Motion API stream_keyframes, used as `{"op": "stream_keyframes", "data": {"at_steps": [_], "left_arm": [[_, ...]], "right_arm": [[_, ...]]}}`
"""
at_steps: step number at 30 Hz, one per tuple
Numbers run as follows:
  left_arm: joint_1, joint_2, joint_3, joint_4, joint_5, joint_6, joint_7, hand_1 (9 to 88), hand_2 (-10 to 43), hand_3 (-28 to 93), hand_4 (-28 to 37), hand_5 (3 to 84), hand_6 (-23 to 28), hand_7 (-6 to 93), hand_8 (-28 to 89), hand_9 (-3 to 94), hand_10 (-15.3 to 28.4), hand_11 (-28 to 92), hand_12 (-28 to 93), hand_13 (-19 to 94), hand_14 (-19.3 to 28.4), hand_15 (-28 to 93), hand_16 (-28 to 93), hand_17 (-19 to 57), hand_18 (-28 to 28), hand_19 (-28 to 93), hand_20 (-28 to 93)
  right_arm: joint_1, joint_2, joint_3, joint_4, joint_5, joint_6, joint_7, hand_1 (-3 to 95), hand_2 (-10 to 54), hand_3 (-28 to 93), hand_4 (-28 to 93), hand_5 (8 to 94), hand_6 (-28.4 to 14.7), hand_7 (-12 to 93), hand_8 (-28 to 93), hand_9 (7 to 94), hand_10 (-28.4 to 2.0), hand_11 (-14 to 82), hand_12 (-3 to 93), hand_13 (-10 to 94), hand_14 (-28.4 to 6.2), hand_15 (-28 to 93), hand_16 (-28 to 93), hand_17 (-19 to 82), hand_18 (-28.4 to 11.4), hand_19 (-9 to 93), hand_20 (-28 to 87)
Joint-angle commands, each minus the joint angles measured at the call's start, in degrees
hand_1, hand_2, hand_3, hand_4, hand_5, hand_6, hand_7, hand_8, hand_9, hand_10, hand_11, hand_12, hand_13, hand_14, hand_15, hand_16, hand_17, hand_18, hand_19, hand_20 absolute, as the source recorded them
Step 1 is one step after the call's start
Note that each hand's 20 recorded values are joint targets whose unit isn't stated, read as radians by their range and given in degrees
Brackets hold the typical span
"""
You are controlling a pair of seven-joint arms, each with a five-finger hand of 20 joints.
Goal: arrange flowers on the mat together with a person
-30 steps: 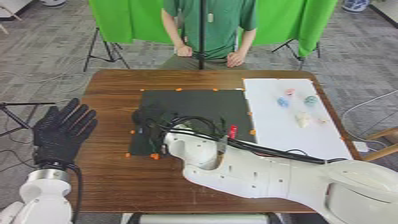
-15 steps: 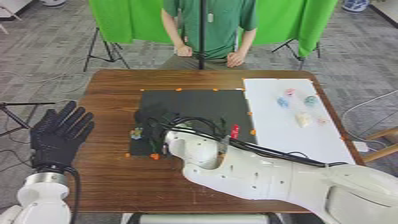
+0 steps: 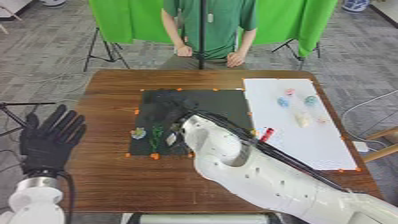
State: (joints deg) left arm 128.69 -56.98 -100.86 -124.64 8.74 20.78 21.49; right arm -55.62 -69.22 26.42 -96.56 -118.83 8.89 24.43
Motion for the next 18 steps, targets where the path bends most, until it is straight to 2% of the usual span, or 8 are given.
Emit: {"op": "stream_keyframes", "data": {"at_steps": [1, 4, 7, 10, 12, 13, 16, 18], "left_arm": [[2.7, -0.88, -1.87, -0.24, 0.03, -2.22, 0.02, 30.3, 20.8, 48, -28.3, 46.8, 9.9, 12.7, -9, 40.6, 16.5, 18, 9, 29, 17.3, 33, -7, -6.2, 17.0, 39, 13], [3.1, -1.07, -2.56, -0.56, 0.08, -2.34, 0.38, 29.4, 20.8, 49, -28.3, 46.8, 9.7, 12.3, -8, 40.4, 16.5, 17, 9, 29, 17.0, 32, -7, -6.1, 16.7, 39, 13], [2.8, -1.00, -2.48, -0.44, 0.10, -2.82, 0.67, 29.1, 20.5, 50, -28.3, 46.7, 9.5, 12.1, -8, 40.2, 16.3, 17, 9, 29, 16.7, 32, -6, -6.1, 16.6, 39, 13], [3.9, -1.18, -3.15, -0.82, 0.39, -3.50, 1.05, 28.3, 20.3, 51, -28.3, 46.5, 9.5, 11.9, -9, 40.0, 16.3, 17, 9, 28, 16.5, 32, -6, -6.1, 16.5, 39, 13], [4.9, -1.47, -3.83, -1.13, 0.36, -3.68, 1.69, 27.5, 19.9, 53, -28.3, 46.5, 9.5, 11.8, -8, 39.8, 16.2, 17, 9, 28, 16.4, 31, -6, -6.1, 16.4, 38, 13], [4.7, -1.53, -3.64, -1.01, 0.03, -3.85, 2.34, 27.0, 19.5, 54, -28.3, 46.4, 9.4, 11.7, -8, 39.7, 16.1, 17, 9, 28, 16.3, 31, -6, -6.1, 16.4, 38, 13], [4.3, -1.26, -3.30, -0.99, 0.68, -4.15, 1.95, 22.3, 17.5, 63, -28.3, 45.9, 9.1, 11.5, -8, 39.2, 15.8, 16, 9, 28, 15.9, 30, -6, -6.1, 16.3, 38, 14], [4.5, -1.24, -3.30, -1.30, 0.51, -4.34, 2.24, 21.4, 16.9, 65, -28.3, 45.7, 9.0, 11.6, -8, 38.9, 15.7, 16, 9, 28, 15.7, 30, -6, -6.1, 16.3, 38, 14]], "right_arm": [[-13.2, 10.6, 20.6, -10.2, 15.6, 2.1, -3.7, 30.7, -5.1, 76, -28, 44.4, -4.5, 21, -13, 47.1, -15.7, 12.8, 17.2, 43, -12.7, 38, 18, 21, -16.2, 58, 19], [-20.1, 12.1, 30.4, -13.6, 25.5, -0.5, -6.8, 24.0, 5.6, 73, -26, 40.5, -6.5, 16, -10, 41.8, -18.1, 10.3, 17.3, 37, -15.3, 35, 17, 18, -16.9, 55, 16], [-25.6, 14.1, 37.6, -16.1, 34.0, -0.7, -9.9, 20.3, 10.3, 71, -25, 38.2, -7.1, 12, -8, 38.2, -18.6, 8.3, 16.7, 32, -16.8, 30, 16, 15, -17.4, 51, 14], [-30.6, 15.7, 43.3, -16.6, 44.7, 0.9, -15.7, 18.5, 11.5, 71, -25, 37.3, -7.0, 11, -8, 36.7, -18.6, 6.6, 16.3, 31, -16.8, 27, 16, 14, -17.2, 48, 12], [-33.0, 14.9, 46.2, -15.2, 50.8, -1.0, -19.6, 16.6, 11.1, 71, -24, 36.7, -6.4, 10, -7, 36.1, -17.8, 4.8, 16.8, 29, -16.4, 22, 19, 13, -17.0, 44, 12], [-33.8, 14.9, 47.1, -14.8, 53.4, -0.9, -21.2, 16.2, 11.0, 71, -24, 36.3, -6.1, 10, -7, 35.6, -17.5, 4.2, 16.9, 29, -15.9, 20, 20, 13, -16.9, 43, 12], [-37.7, 15.2, 50.7, -15.4, 57.6, -0.6, -24.1, 15.1, 10.6, 72, -24, 35.6, -5.5, 10, -7, 34.4, -15.8, 2.8, 16.6, 27, -15.3, 14, 21, 11, -16.7, 38, 12], [-40.5, 15.2, 53.7, -16.2, 59.0, -1.9, -25.0, 14.4, 10.4, 72, -23, 35.6, -5.3, 9, -7, 34.1, -15.1, 2.6, 16.6, 28, -15.1, 11, 25, 11, -16.6, 36, 14]]}}
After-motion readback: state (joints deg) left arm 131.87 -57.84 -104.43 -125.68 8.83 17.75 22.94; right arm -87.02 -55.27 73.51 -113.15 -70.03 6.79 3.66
